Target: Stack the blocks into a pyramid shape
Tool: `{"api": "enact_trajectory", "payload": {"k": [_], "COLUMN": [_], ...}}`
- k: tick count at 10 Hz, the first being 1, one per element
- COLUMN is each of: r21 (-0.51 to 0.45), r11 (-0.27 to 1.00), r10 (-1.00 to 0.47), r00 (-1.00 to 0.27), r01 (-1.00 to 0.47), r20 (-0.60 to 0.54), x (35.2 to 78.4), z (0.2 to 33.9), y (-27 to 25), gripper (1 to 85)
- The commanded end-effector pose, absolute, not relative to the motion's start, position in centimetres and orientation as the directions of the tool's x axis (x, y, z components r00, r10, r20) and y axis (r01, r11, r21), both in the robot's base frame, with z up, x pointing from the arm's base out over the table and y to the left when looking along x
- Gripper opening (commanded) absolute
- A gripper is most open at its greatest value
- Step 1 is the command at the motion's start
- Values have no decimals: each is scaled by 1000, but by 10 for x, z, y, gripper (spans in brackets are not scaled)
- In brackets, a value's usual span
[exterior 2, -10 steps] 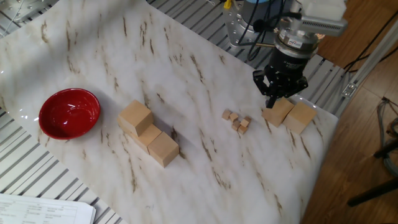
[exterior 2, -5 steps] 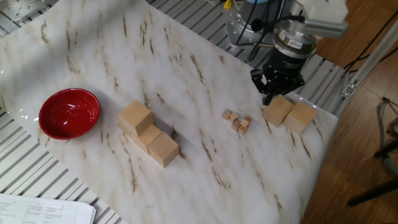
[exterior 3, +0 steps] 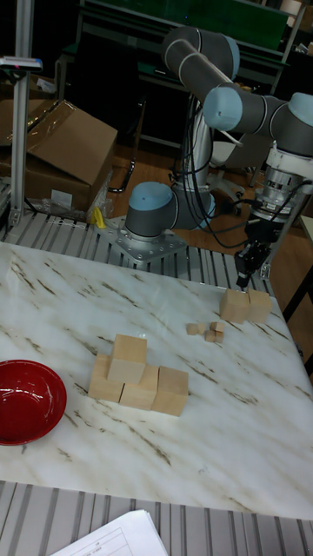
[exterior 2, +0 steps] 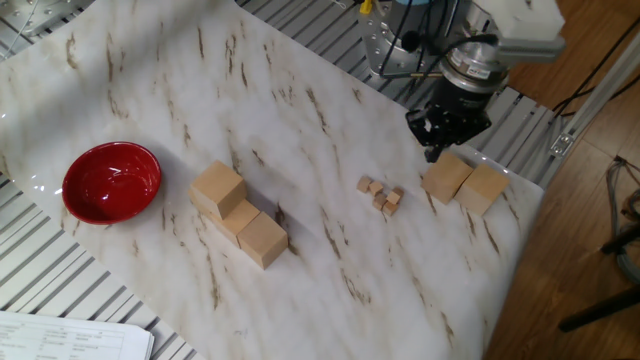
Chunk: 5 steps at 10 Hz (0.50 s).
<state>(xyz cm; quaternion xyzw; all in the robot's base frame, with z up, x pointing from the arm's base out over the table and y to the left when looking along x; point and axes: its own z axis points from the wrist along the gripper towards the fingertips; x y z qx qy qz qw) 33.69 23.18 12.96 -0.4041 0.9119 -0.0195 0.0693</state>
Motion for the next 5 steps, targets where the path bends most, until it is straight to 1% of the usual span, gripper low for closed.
{"api": "enact_trajectory", "payload": {"k": [1, 2, 3, 5], "r21": [-49, -36, -47, -40], "r11": [627, 652, 650, 653], "r10": [-775, -753, -755, -751], "r00": [-617, -641, -638, -640], "r01": [-777, -757, -758, -756], "r20": [-138, -150, -151, -159], "x": [330, 324, 321, 306], "z": [128, 125, 124, 127], "y": [253, 267, 270, 269], "gripper": [13, 13, 13, 13]}}
